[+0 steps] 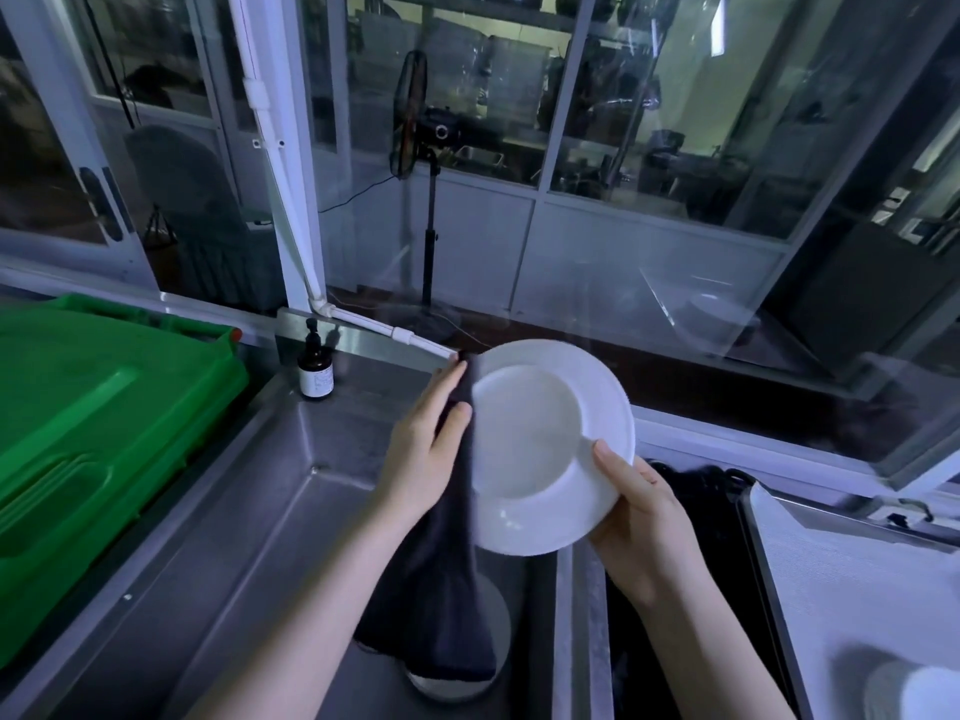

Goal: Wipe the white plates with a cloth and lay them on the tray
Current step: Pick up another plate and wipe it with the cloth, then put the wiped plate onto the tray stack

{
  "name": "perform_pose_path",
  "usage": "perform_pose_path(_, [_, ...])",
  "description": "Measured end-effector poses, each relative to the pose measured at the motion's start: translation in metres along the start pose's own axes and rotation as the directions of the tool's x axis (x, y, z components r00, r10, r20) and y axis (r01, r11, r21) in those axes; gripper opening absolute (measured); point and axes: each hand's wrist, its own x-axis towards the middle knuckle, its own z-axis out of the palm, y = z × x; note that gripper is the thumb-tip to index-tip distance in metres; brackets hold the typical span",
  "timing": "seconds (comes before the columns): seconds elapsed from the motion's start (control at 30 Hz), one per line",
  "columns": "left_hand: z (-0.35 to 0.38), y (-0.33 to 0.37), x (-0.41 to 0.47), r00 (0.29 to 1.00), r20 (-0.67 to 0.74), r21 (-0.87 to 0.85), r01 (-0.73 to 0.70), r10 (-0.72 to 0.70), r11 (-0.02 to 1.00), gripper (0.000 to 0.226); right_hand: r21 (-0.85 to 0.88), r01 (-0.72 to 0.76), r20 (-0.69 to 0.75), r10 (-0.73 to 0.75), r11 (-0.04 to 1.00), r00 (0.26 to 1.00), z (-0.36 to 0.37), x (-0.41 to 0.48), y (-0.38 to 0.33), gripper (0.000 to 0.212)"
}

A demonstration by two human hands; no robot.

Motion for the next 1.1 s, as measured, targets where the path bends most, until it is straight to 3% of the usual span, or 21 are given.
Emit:
perform_pose_path(0.07, [0.003,-0.003,-0.016,0.994,-0.094,-0.095,0.046,-0.055,0.994,0.044,0.026,0.014,-0.027,-0.013,1.0,1.0,0.001,0.004,-0.003,0.042])
perform_pose_path(0.13, [0.009,-0.002,-0.033,0.99,-0.141,-0.114,0.003,-0.019,0.993,0.045,0.047,0.025,-0.037,-0.023,0.999,0.999,0.004,0.007,-0.002,0.045])
perform_pose_path(0.27, [0.024,0.006,-0.056,0.971,-0.088,0.088,-0.213,0.22,0.973,0.045,0.146,0.037,-0.048,-0.03,0.989,0.998,0.014,0.016,0.005,0.045])
perform_pose_path(0.47, [0.024,0.014,-0.049,0.931,0.009,0.236,-0.356,0.364,0.904,0.036,0.089,0.041,-0.101,-0.031,0.995,0.994,0.025,0.024,0.022,0.046])
perform_pose_path(0.57, [0.006,0.013,-0.037,0.983,-0.124,0.051,-0.128,0.134,0.99,0.029,-0.026,0.069,-0.156,-0.072,0.997,0.985,0.028,0.025,0.03,0.03])
perform_pose_path(0.67, [-0.02,0.003,-0.022,0.946,-0.302,-0.031,0.116,-0.12,0.993,0.027,-0.268,0.13,-0.144,-0.173,0.955,0.974,0.028,0.024,0.036,0.017])
perform_pose_path(0.77, [-0.043,-0.004,-0.01,0.93,-0.154,-0.129,0.316,-0.334,0.94,0.032,-0.584,0.219,-0.05,-0.303,0.782,0.952,0.03,0.02,0.044,0.03])
perform_pose_path(0.87, [-0.06,-0.004,-0.007,0.875,0.042,-0.228,0.478,-0.482,0.848,0.042,-0.806,0.313,0.124,-0.373,0.503,0.92,0.038,0.016,0.059,0.019])
perform_pose_path(0.93, [-0.07,-0.004,-0.008,0.855,0.121,-0.279,0.517,-0.504,0.809,0.049,-0.875,0.358,0.215,-0.401,0.326,0.891,0.044,0.013,0.073,0.03])
perform_pose_path(1.0, [-0.078,-0.005,-0.009,0.854,0.146,-0.282,0.52,-0.5,0.806,0.052,-0.908,0.404,0.32,-0.435,0.113,0.842,0.05,0.009,0.084,0.017])
perform_pose_path(1.1, [-0.085,-0.009,-0.012,0.844,0.135,-0.321,0.533,-0.52,0.783,0.041,-0.849,0.508,0.519,-0.413,-0.146,0.748,0.056,0.005,0.094,0.04])
